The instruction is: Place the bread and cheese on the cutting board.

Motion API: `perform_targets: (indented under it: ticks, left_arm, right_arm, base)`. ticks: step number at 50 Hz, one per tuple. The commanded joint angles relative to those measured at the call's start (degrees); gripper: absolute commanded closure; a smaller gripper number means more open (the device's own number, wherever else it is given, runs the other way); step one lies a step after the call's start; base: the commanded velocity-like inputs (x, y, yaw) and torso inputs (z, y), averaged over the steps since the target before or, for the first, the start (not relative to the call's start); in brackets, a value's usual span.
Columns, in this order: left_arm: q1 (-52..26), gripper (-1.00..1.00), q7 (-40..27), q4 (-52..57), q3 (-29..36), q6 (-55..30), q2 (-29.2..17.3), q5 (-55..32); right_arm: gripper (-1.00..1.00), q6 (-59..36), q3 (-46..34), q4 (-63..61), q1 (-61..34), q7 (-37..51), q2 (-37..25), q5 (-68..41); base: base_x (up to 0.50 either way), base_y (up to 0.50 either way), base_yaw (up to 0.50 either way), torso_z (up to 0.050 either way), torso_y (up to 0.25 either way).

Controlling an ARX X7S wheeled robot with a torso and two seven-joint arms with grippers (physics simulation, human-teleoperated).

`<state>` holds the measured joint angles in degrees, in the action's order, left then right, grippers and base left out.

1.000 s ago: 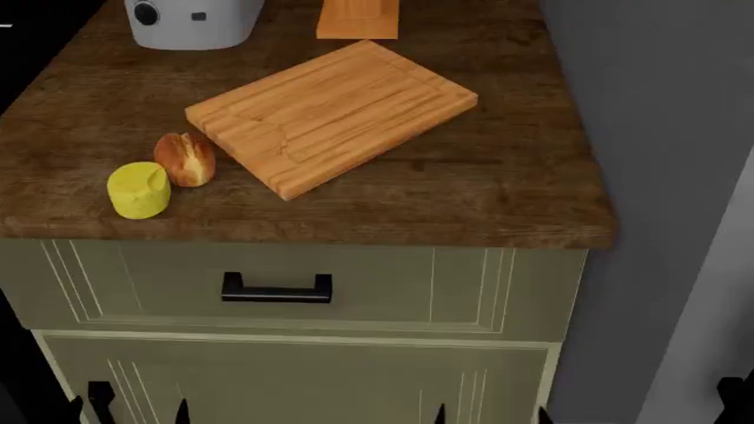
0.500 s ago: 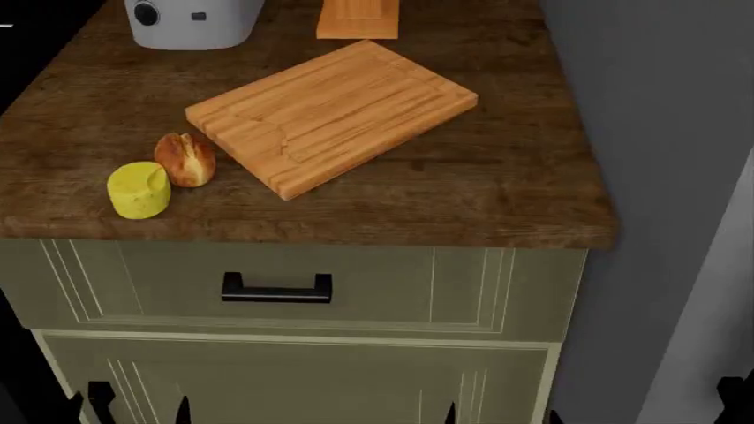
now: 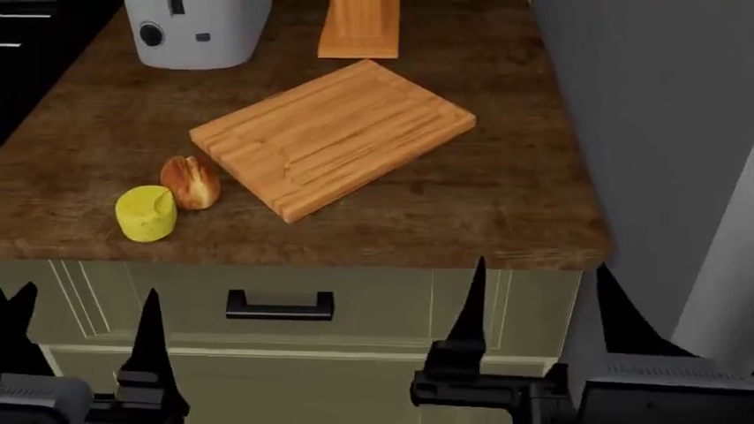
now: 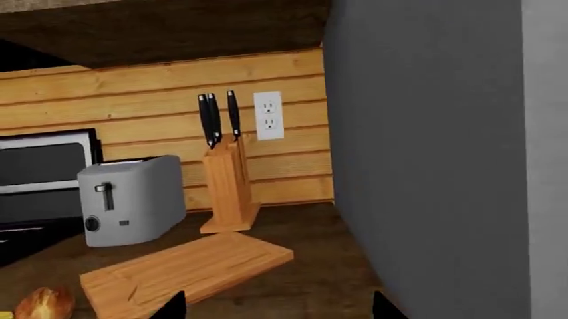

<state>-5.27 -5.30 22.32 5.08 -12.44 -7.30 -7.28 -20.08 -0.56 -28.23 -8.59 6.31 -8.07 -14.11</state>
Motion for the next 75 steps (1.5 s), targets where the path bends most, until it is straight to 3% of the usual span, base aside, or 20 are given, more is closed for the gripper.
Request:
perform_targets:
  ticks: [1,7,27,37,49,75]
  left_arm:
    - [-2.4,-1.0,0.1,9.2,-0.4,-5.6,-2.1,2.7]
    - [-2.2,-1.0,-0.1,8.4,-0.4,-7.2,-2.2,1.9]
    - [-2.9,-1.0,-2.8,8.4,2.7,-8.4,-4.0,6.8]
    - [-3.0,-1.0,-2.6,13.6,-3.2,-22.8,-3.7,0.4]
    - [2.2,-1.0,-1.0,6.7,-1.1,-18.7,-3.7,-0.3]
    - [6.9,-1.0,-2.9,15.0,-5.1,-21.1,-3.7,-5.2]
  right_arm:
    - [-1.0,-4.5,-0.4,-4.1,-3.2,-0.8,-1.5,2.2]
    - [-1.0,-4.3,-2.2,-5.2,-3.3,-0.8,-2.0,3.0]
    - [-1.0,-2.9,-1.2,-6.4,-2.7,0.4,-1.7,1.0]
    - [-1.0,-4.8,-0.9,-7.1,-3.1,0.5,-2.2,-1.2]
    - [-1.0,-2.9,-1.6,-7.0,-2.5,0.7,-2.6,-1.4]
    - [-1.0,-0.6,-2.5,-6.4,-2.2,1.5,-4.1,-3.8]
  base:
    - [0.5,0.1,0.0,0.05,0.0]
    - [0.5,0.1,0.0,0.05,0.0]
    - [0.5,0.05,0.0,0.0,0.0]
    - [0.07,0.02,0.0,0.0,0.003]
    - [0.07,0.11,0.0,0.0,0.0]
    - [0.1,0.0,0.0,0.0,0.0]
